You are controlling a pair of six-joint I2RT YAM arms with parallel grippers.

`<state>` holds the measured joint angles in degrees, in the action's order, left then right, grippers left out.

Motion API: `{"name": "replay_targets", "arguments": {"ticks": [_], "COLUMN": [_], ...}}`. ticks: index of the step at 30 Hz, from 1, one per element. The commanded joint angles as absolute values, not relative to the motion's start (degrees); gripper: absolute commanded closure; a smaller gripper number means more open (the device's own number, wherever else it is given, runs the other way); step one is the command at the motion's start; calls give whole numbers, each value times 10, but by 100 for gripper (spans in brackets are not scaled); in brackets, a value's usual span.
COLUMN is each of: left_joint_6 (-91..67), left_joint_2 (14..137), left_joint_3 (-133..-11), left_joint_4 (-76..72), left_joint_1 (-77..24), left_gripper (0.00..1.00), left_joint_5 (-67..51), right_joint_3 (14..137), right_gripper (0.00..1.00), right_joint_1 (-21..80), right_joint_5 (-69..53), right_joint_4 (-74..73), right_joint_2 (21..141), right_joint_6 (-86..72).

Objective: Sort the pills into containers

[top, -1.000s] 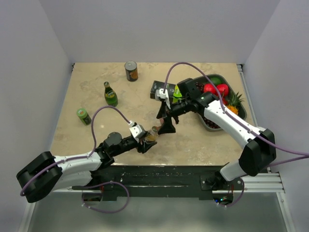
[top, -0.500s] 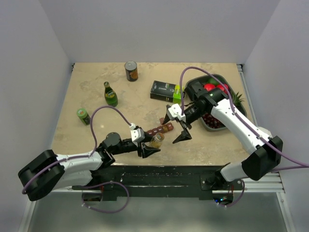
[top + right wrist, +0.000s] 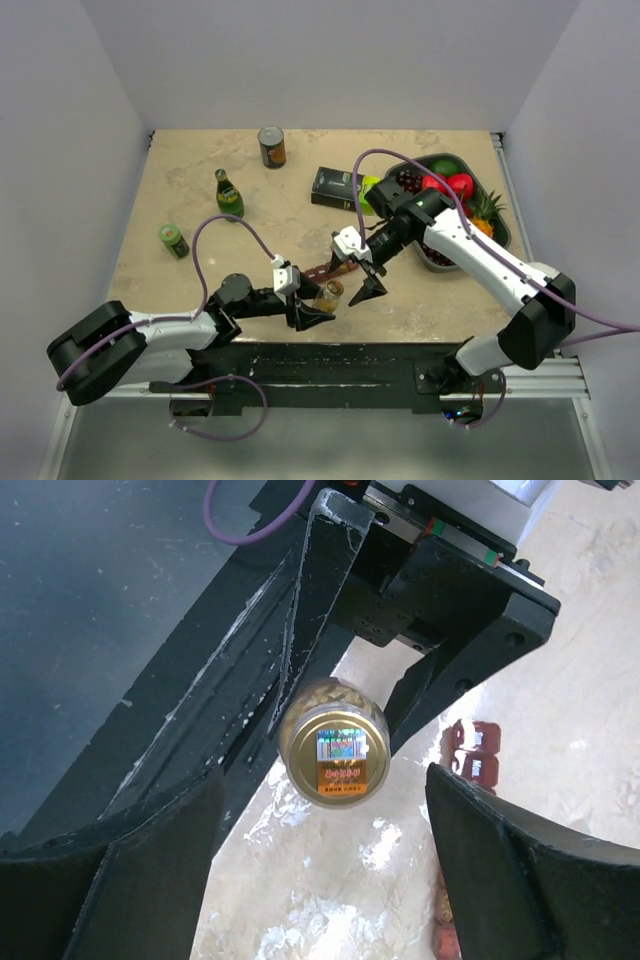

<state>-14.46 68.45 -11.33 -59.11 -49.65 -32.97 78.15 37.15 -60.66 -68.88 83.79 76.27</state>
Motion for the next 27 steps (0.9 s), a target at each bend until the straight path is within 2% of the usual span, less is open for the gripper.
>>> {"name": "replay_targets", "arguments": {"ticks": [1,7,10,11,13,17,18,20,22,24,25,27], "left_joint_6": [-152,-150,-133,-125,-106,-84,-86,-87,-85,-83,-83,-81], "left_joint_2": [688,686,667,660,635,598,593,598,618,641,648,657], "left_joint_3": [-129,-131,-134,-136,-139,-135,-132,-126,-130,-135,-137,-134], "left_joint_4": [-652,-642,-614,-602,-569,-546,-555,-574,-578,-574,-573,-575], "left_joint_1": [-498,-498,-498,-498,-500,-505,-508,-519,-533,-538,-541,-541], "left_gripper": [100,100,100,100,100,100,100,100,100,100,100,100], "left_joint_5": [-345,-329,-291,-277,-225,-66,-35,38,74,103,105,102], "right_joint_3": [770,778,779,778,774,756,745,737,738,741,741,747], "right_gripper": [21,36,52,65,74,78,81,84,92,95,95,85], "right_joint_1": [395,412,414,414,415,414,414,413,414,413,414,414], "right_joint_5": [-597,-581,-566,-559,-540,-497,-484,-423,-386,-384,-387,-408], "right_joint_4": [-655,-639,-599,-584,-528,-430,-405,-331,-289,-272,-258,-256], "right_joint_2": [840,853,853,853,854,864,869,888,902,919,922,925], "right_joint_6": [723,685,615,590,500,361,282,207,121,65,51,45]}}
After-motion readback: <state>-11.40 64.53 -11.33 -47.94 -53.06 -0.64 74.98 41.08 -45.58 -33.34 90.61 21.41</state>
